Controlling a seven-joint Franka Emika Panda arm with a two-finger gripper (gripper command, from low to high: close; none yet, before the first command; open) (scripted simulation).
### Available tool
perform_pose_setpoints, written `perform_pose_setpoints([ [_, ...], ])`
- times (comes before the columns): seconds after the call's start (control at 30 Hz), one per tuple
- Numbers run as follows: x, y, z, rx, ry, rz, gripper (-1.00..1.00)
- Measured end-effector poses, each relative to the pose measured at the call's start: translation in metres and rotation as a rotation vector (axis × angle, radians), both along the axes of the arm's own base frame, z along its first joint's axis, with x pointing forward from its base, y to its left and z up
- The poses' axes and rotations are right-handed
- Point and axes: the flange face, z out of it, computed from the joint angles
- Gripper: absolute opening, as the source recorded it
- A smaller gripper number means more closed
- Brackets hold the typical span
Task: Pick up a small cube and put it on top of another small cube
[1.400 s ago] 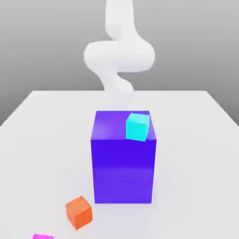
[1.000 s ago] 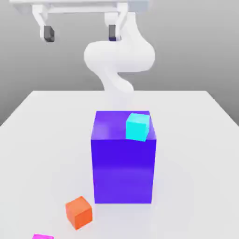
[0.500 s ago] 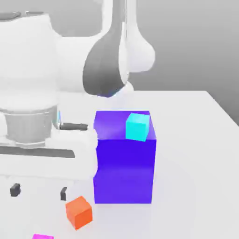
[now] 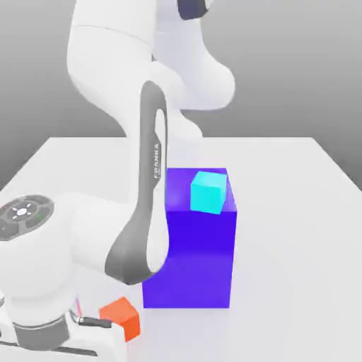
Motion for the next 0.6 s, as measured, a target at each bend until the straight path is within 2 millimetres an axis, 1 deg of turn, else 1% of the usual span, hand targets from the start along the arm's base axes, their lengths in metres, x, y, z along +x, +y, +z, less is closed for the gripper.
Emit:
perform_pose_setpoints([
  [0.03, 0.0, 0.0, 0.005, 0.0, 0.0, 0.0, -1.0],
  [0.07, 0.001, 0.0, 0.016, 0.0, 0.0, 0.0, -1.0],
  [0.17, 0.0, -0.003, 0.057, 0.0, 0.0, -0.01, -1.0],
  [0.2, -0.001, -0.02, 0.067, 0.0, 0.001, -0.073, -1.0],
  [0.27, -0.008, -0.068, 0.086, -0.001, 0.002, -0.243, -1.0],
  [0.33, -0.02, -0.117, 0.103, 0.001, 0.001, -0.418, -1.0],
  [0.37, -0.025, -0.135, 0.104, 0.002, 0.0, -0.484, -1.0],
  [0.4, -0.027, -0.144, 0.095, 0.002, 0.0, -0.517, -1.0],
  [0.47, -0.03, -0.151, 0.066, 0.002, -0.001, -0.541, -1.0],
  [0.5, -0.03, -0.152, 0.057, 0.001, 0.0, -0.545, 1.0],
  [0.6, -0.03, -0.152, 0.057, 0.002, 0.0, -0.545, 1.0],
])
